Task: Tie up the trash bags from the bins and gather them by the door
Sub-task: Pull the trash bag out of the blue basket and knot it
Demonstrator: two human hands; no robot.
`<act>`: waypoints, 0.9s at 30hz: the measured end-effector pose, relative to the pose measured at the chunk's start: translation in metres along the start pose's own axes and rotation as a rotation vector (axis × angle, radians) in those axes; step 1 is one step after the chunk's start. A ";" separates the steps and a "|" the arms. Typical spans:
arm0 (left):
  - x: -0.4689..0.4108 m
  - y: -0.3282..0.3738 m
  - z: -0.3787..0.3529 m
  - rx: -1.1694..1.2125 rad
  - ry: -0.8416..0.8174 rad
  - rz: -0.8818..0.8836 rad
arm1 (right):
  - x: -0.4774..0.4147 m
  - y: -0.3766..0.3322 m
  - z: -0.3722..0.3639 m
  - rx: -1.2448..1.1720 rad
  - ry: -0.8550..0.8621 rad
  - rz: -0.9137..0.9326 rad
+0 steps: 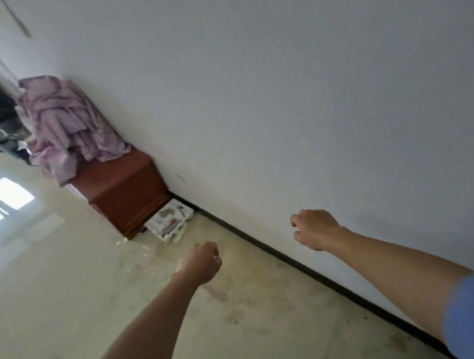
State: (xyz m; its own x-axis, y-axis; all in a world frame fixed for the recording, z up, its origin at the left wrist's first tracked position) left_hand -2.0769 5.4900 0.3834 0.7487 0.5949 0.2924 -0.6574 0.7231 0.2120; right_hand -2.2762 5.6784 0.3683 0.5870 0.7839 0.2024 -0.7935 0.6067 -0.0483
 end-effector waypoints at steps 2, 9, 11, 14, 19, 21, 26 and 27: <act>-0.007 -0.054 0.034 -0.001 0.038 0.070 | -0.043 -0.061 0.019 -0.006 0.001 0.087; -0.033 -0.216 0.100 0.047 0.139 0.337 | -0.170 -0.243 0.067 0.089 0.007 0.410; -0.045 -0.260 0.110 0.076 0.145 0.410 | -0.212 -0.285 0.071 0.112 -0.009 0.469; -0.073 -0.331 0.132 0.134 0.162 0.510 | -0.285 -0.348 0.074 0.143 -0.017 0.548; -0.117 -0.439 0.184 0.124 0.193 0.683 | -0.402 -0.458 0.091 0.128 -0.003 0.683; -0.130 -0.478 0.204 0.140 0.217 0.752 | -0.444 -0.510 0.106 0.142 0.008 0.751; -0.141 -0.571 0.241 0.189 0.282 0.902 | -0.524 -0.652 0.136 0.158 0.031 0.907; -0.141 -0.587 0.245 0.195 0.284 0.924 | -0.534 -0.674 0.137 0.164 0.025 0.929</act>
State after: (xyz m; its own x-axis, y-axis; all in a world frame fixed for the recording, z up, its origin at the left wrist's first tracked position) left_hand -1.8175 4.8957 0.4463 -0.0904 0.9775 0.1908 -0.9776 -0.1237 0.1705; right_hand -2.0769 4.8332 0.4270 -0.2905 0.9479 0.1305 -0.9569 -0.2875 -0.0414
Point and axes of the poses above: each hand's wrist, its own x-axis away from the middle knuckle, its own z-axis out of the back of the hand, y = z × x, the point moved 2 cm from there along -x, towards the middle knuckle, and after that the axes turned 1 degree about y, right-handed, at the moved point
